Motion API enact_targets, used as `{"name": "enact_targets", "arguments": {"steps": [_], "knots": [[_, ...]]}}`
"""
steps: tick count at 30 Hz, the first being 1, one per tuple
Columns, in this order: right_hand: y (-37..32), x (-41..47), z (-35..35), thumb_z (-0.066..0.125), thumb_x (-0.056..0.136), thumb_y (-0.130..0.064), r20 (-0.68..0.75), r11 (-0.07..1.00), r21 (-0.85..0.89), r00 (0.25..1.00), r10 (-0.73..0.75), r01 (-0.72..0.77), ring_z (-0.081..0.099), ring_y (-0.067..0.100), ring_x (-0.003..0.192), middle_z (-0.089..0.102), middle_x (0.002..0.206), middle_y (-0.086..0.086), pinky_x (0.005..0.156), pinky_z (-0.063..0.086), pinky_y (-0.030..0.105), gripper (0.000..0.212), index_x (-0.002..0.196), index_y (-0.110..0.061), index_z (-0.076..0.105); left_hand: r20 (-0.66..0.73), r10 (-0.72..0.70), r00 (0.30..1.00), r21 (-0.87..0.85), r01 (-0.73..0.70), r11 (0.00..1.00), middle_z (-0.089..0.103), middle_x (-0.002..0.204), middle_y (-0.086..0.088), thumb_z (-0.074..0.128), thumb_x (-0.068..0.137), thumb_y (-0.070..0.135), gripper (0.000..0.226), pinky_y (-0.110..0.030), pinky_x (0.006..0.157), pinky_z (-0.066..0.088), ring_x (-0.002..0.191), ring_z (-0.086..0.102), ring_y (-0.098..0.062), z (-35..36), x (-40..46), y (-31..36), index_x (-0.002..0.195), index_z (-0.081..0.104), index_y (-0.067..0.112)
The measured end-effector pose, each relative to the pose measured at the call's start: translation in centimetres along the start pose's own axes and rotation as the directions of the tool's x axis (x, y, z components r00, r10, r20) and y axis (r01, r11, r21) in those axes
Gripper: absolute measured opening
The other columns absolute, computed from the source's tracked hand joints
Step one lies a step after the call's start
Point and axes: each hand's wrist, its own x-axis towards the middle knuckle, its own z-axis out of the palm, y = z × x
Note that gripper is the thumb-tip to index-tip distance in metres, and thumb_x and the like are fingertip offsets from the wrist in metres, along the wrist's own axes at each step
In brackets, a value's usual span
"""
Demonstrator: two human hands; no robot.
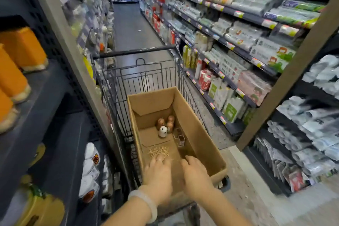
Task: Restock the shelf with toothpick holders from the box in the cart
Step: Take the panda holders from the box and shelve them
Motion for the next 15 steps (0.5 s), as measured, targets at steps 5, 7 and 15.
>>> {"name": "enact_targets", "arguments": {"steps": [5,7,15], "knots": [[1.0,6.5,-0.2,0.058,0.089,-0.011,0.068,0.997,0.004,0.995,-0.074,0.074,0.020,0.026,0.142,0.026,0.152,0.006,0.116,0.018,0.034,0.061,0.143,-0.017,0.031,0.035,-0.056,0.998,-0.030,0.057,0.998,0.020,0.152,-0.009,0.055,0.087,0.013,0.071,-0.038,0.112,0.023,0.141,0.017,-0.026,0.1,5.1,-1.2,0.148,0.017,0.019],[1.7,9.6,-0.2,0.059,0.089,-0.013,0.117,0.997,0.009,0.990,-0.080,0.080,0.023,0.026,0.140,0.028,0.150,0.007,0.114,0.021,0.034,0.060,0.143,-0.017,0.031,0.068,-0.085,0.994,-0.051,0.089,0.995,0.017,0.154,-0.010,0.052,0.088,0.010,0.070,-0.039,0.113,0.021,0.141,0.015,-0.026,0.0,7.5,-1.4,0.148,0.017,0.018],[5.3,22.8,1.0,0.057,0.092,-0.020,0.255,0.994,0.106,0.966,-0.048,0.022,0.031,0.023,0.136,0.030,0.150,0.005,0.113,0.029,0.033,0.062,0.147,-0.018,0.028,0.150,-0.240,0.959,-0.163,0.264,0.951,0.026,0.151,-0.007,0.047,0.091,0.008,0.057,-0.038,0.114,0.025,0.140,0.023,-0.026,2.3,20.1,-3.1,0.144,0.028,0.015]]}}
